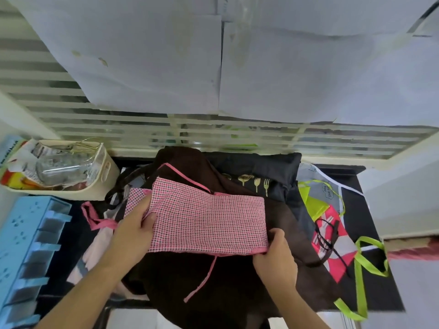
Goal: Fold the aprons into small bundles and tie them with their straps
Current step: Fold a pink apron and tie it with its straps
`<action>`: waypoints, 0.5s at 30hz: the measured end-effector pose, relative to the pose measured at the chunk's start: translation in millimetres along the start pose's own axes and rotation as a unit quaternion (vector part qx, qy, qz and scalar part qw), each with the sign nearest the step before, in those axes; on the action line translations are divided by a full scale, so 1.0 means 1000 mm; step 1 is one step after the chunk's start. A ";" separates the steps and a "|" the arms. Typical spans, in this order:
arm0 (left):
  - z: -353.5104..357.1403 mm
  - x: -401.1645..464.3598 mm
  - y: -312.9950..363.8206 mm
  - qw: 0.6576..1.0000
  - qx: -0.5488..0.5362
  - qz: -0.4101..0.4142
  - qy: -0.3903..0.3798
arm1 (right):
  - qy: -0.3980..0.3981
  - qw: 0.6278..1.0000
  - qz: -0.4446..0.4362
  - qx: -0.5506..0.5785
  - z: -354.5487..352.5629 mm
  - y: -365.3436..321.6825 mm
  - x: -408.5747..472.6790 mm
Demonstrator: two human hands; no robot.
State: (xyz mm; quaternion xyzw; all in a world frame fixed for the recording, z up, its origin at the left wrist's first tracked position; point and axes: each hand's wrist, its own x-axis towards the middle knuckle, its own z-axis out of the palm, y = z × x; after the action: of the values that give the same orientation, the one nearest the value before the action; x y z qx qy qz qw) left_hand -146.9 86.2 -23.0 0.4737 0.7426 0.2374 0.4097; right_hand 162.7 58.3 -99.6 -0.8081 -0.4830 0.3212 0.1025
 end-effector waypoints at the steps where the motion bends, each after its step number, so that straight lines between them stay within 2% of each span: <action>1: 0.001 0.000 -0.002 1.000 -0.004 -0.001 0.001 | 0.002 1.000 -0.003 0.006 0.002 0.000 0.000; 8: -0.005 0.004 -0.009 1.000 0.022 0.000 0.012 | -0.007 0.998 0.021 0.058 0.012 -0.008 0.007; 10: -0.010 0.008 -0.017 0.999 0.039 -0.010 0.025 | -0.017 0.999 0.029 0.033 0.013 -0.004 0.008; 15: -0.008 0.016 -0.041 0.991 0.117 -0.020 0.058 | -0.047 0.996 -0.032 -0.073 0.016 0.005 0.011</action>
State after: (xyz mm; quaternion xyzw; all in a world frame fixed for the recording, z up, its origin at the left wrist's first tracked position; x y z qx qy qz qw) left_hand -178.2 83.0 -55.4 0.4890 0.7971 0.1677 0.3120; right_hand 159.5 62.6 -119.1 -0.7815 -0.5353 0.3190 0.0306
